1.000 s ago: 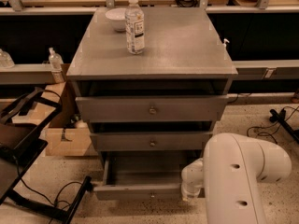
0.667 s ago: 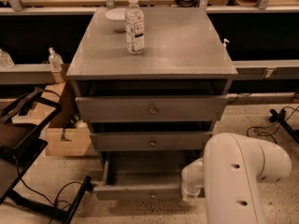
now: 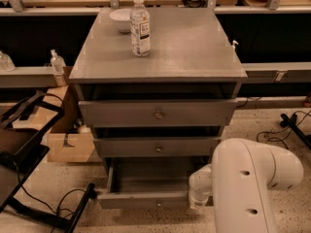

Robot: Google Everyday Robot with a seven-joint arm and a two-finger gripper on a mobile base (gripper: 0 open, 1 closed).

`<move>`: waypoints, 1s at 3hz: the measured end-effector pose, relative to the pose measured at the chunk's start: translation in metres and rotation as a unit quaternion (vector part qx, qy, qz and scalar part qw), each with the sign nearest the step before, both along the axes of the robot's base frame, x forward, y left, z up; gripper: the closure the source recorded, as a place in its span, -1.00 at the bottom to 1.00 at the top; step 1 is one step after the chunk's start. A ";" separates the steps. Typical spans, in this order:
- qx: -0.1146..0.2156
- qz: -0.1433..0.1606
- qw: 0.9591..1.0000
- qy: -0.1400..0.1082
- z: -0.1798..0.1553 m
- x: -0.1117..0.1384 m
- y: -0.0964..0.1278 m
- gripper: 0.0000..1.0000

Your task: Open bottom drawer

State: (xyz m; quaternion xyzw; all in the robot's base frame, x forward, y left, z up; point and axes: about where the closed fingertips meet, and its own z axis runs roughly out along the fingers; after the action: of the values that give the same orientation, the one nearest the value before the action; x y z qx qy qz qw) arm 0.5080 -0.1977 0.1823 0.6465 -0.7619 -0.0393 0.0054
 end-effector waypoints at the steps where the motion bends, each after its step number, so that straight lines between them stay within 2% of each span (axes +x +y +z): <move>1: 0.000 0.000 1.000 0.000 0.001 0.000 0.000 0.48; 3: 0.000 0.000 1.000 0.000 0.001 0.000 0.000 -0.45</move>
Offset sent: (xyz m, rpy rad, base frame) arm 0.0000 0.0000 0.0008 0.0000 0.0000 0.0000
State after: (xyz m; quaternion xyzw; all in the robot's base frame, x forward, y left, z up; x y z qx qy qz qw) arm 0.5079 -0.1977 0.1830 0.6465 -0.7619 -0.0393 0.0054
